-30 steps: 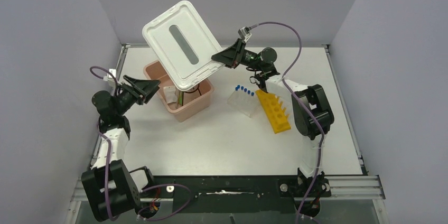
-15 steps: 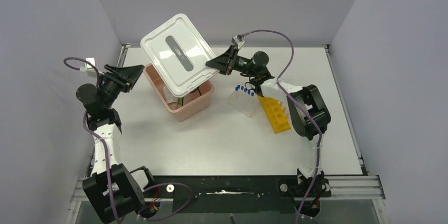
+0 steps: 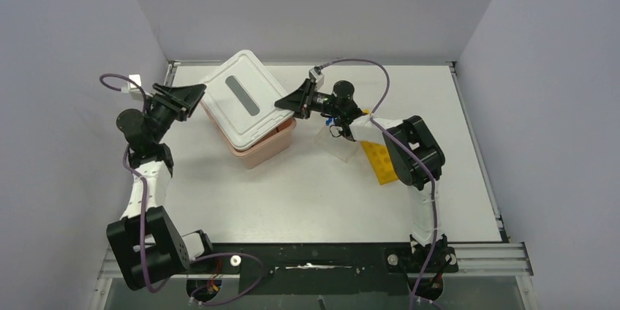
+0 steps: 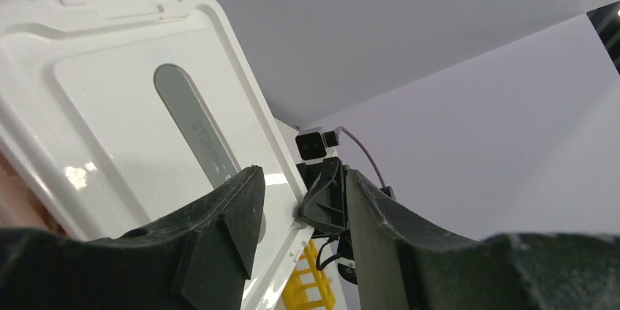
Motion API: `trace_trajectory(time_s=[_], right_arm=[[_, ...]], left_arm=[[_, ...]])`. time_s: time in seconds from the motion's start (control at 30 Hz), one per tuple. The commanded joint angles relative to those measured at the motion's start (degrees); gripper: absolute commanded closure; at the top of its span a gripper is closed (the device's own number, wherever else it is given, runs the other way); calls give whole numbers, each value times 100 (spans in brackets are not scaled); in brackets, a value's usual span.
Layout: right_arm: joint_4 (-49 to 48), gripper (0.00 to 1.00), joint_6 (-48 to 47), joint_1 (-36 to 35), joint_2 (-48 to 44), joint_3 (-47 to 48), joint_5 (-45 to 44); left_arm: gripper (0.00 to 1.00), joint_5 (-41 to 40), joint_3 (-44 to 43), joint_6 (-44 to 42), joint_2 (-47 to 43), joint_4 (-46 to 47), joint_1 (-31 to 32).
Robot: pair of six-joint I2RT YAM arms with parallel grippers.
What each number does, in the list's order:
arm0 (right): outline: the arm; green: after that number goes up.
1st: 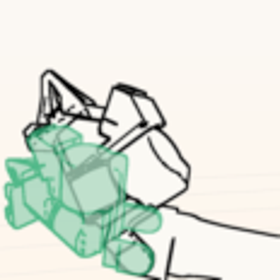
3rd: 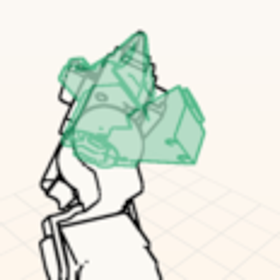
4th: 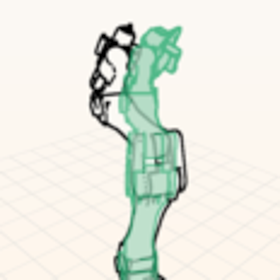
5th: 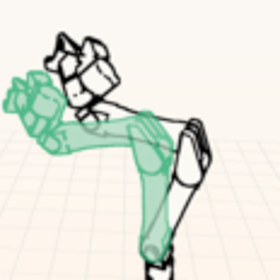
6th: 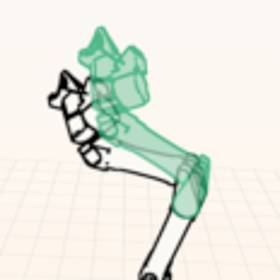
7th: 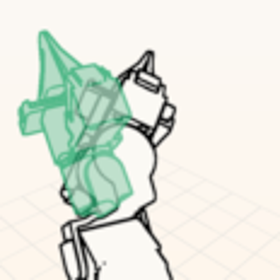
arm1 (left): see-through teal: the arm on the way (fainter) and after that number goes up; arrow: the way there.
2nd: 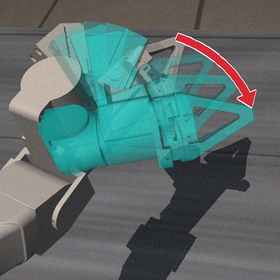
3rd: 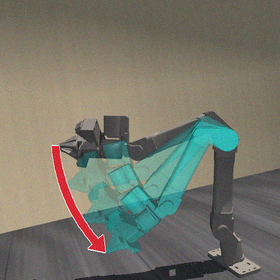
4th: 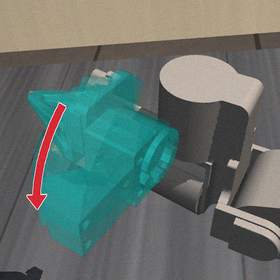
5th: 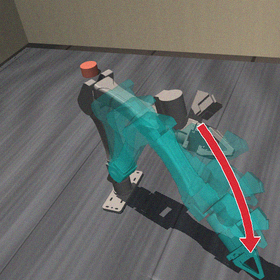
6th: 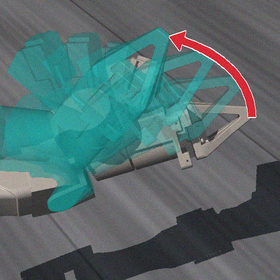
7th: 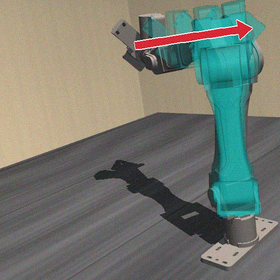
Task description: Organize the chemistry lab equipment
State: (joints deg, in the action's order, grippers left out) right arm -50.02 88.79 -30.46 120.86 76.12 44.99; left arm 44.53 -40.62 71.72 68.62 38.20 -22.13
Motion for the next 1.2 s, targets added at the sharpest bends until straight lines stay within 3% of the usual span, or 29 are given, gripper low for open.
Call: trace_trajectory(time_s=[0.0,0.17,1.17], right_arm=[[-147,100,-58,-69,-43,103,-107],[38,100,-144,-83,-63,92,-149],[241,100,2,-188,-442,-186,-119]], left_arm=[[56,-393,-336,-410,297,26,660],[56,-697,-641,-519,806,-86,1136],[56,-744,-495,241,2067,1206,1193]])
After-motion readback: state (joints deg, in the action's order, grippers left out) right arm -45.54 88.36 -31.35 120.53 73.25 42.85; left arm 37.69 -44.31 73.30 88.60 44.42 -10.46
